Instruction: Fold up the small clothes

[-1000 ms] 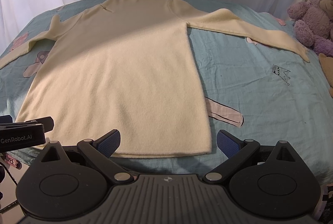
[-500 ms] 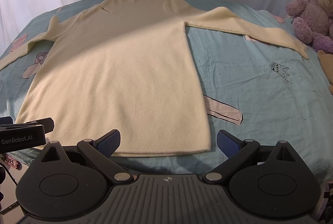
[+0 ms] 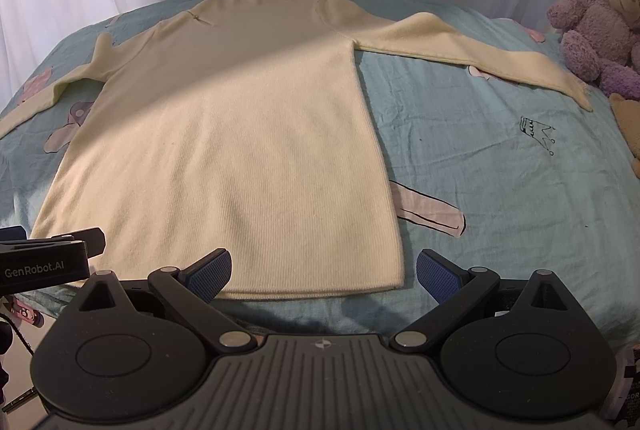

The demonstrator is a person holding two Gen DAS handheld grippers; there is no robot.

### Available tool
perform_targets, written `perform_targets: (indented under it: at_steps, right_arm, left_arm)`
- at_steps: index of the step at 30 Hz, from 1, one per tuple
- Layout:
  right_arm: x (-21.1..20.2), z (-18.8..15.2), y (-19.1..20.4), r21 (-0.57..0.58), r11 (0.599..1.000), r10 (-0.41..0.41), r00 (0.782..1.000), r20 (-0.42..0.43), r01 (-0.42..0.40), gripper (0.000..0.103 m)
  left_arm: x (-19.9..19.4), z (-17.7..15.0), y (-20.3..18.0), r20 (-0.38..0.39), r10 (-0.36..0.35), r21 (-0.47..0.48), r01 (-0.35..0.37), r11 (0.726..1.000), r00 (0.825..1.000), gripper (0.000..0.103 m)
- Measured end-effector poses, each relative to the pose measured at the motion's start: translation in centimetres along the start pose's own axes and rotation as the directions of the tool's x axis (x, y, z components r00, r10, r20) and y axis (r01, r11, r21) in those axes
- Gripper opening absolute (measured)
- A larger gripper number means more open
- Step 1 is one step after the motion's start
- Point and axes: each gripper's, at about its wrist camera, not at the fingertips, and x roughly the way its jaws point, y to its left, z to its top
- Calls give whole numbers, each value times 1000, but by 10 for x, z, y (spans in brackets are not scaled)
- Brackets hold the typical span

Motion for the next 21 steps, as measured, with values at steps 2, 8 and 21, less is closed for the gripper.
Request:
perform_targets:
  at_steps: [2,8,21]
  right_arm:
    - [0,0,0,2,1000,1,1000,0,-1,99]
    - [-1,-2,-2,7,1000,2,1000,2,-2,99]
    - [-1,-3,-4,13,1000,18,1000,3,-18,99]
  left_arm:
    - [0,0,0,-2,-1,0,1,1000,1000,103]
    - [0,-1,-1,-11,-2,2,2,1000,1000,103]
    - [3,-2,-2,-19,-3,5,4,1000,1000,103]
